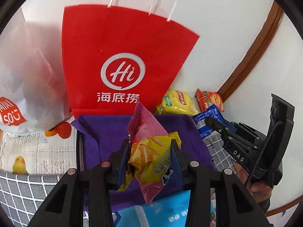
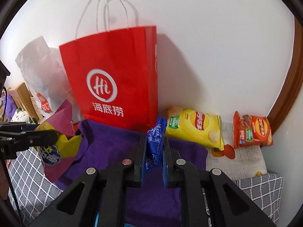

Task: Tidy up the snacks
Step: 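Carry the blue packet onto the purple towel and open right tool while left tool carries its bag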

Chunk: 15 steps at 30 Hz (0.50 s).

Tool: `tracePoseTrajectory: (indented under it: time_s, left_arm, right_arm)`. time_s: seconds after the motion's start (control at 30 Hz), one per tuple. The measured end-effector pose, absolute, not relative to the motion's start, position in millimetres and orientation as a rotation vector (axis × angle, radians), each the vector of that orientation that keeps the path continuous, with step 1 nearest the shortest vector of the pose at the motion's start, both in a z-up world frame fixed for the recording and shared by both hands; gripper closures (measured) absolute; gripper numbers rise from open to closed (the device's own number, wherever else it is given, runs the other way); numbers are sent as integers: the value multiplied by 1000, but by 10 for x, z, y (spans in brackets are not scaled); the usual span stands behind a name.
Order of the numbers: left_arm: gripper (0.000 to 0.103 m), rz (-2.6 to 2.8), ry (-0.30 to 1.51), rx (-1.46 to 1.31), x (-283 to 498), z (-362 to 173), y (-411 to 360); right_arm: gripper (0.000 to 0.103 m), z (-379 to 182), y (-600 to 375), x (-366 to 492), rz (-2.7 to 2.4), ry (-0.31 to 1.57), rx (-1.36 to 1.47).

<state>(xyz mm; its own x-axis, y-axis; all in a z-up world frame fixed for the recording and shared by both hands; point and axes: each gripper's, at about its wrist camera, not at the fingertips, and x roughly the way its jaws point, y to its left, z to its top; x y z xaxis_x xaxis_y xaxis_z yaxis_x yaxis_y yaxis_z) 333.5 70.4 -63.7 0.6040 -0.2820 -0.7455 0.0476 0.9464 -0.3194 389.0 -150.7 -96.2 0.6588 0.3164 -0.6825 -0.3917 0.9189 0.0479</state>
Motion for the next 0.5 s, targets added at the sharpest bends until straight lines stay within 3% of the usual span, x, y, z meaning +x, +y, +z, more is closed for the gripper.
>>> tracePoseTrajectory:
  time_s: [0.5]
  left_arm:
    - [64,-126,972,-259,3615,-1099,886]
  right_arm:
    - [89,-1417,-1499,4183,407,835,-142]
